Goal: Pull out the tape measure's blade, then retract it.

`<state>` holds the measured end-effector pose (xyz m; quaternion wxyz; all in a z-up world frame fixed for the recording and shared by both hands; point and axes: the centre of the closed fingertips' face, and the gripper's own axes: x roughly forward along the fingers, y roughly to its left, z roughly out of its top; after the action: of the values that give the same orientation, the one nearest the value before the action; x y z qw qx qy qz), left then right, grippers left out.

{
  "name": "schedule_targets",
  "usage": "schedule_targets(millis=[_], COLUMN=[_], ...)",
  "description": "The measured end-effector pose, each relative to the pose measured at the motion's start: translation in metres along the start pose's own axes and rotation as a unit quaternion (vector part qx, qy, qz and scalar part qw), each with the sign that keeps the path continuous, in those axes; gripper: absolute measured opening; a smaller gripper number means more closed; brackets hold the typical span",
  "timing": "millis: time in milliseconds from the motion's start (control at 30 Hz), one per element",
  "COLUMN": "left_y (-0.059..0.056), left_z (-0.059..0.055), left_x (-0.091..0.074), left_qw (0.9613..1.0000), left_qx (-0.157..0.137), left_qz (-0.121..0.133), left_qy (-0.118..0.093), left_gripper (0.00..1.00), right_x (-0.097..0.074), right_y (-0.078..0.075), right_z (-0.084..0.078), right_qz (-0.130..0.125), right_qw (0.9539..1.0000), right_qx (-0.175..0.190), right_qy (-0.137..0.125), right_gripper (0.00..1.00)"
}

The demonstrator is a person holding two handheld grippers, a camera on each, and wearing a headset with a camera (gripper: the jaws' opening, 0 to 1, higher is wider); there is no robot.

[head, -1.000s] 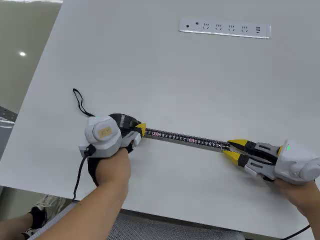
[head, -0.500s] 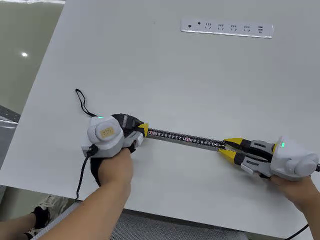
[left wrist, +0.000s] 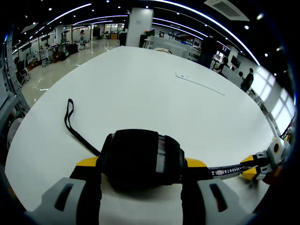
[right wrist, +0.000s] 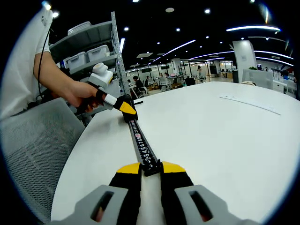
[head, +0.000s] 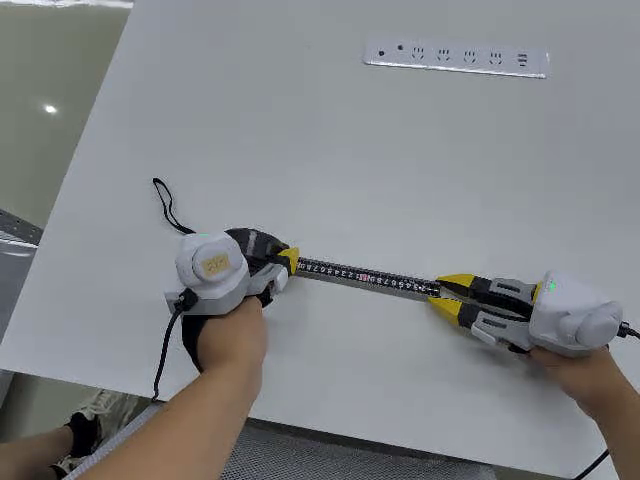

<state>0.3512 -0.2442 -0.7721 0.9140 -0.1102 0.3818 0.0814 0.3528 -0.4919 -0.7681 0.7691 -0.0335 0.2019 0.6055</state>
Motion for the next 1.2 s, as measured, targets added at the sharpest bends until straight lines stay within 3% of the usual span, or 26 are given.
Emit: schedule_targets(millis=[1200], left_y=[0.0], left_z=[0.0], left_x=[-0.001], left_qw=[1.0], left_qx=[-0.003], left_qz=[0.001], left_qy=[0.002], left_gripper=[0.66], right_x=[0.026], right_y=[0.003], right_z=[0.007], right_qz=[0.02], right_qw=[0.9998], right_qx=[-0.007], right_qy=[0.002], right_gripper=[0.14])
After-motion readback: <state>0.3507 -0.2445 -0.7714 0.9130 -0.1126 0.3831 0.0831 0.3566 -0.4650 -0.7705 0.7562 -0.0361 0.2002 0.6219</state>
